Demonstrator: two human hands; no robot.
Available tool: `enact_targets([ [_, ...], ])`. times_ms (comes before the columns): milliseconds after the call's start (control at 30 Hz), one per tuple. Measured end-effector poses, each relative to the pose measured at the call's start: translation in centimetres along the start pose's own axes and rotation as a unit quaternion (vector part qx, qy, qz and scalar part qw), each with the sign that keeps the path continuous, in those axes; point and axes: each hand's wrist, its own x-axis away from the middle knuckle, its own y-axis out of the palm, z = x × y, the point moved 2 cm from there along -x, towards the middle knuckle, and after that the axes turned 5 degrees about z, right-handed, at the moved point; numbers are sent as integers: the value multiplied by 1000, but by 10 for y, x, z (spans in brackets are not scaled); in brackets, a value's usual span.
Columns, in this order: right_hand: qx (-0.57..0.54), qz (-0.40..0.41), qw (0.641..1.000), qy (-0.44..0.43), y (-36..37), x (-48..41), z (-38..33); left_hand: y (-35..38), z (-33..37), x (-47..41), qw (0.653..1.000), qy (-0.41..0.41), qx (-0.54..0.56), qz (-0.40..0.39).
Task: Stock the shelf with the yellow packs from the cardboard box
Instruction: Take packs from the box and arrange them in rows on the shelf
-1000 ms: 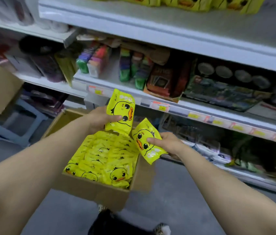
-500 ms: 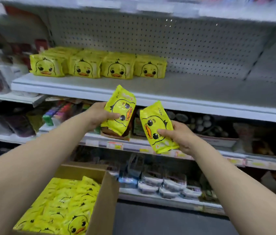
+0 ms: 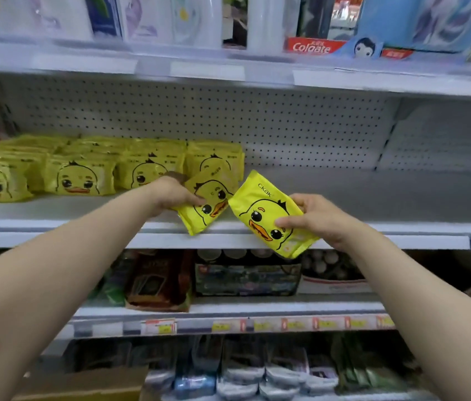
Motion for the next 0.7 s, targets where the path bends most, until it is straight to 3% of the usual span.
enact_targets([
  [100,64,2,998,-9,-11,-33,-13,-9,9,-43,994,34,-104,-29],
  [300,264,-6,963,-61,-23,-81,-28,-13,35,-106,942,149,-292,-70],
  [500,247,-42,967,-42,-16,-111,-29,-9,43,-149,917,184,-347,-75],
  [700,242,-70,966,-51,-3,-130,-37,-14,39,-174,907,210,-363,-20],
])
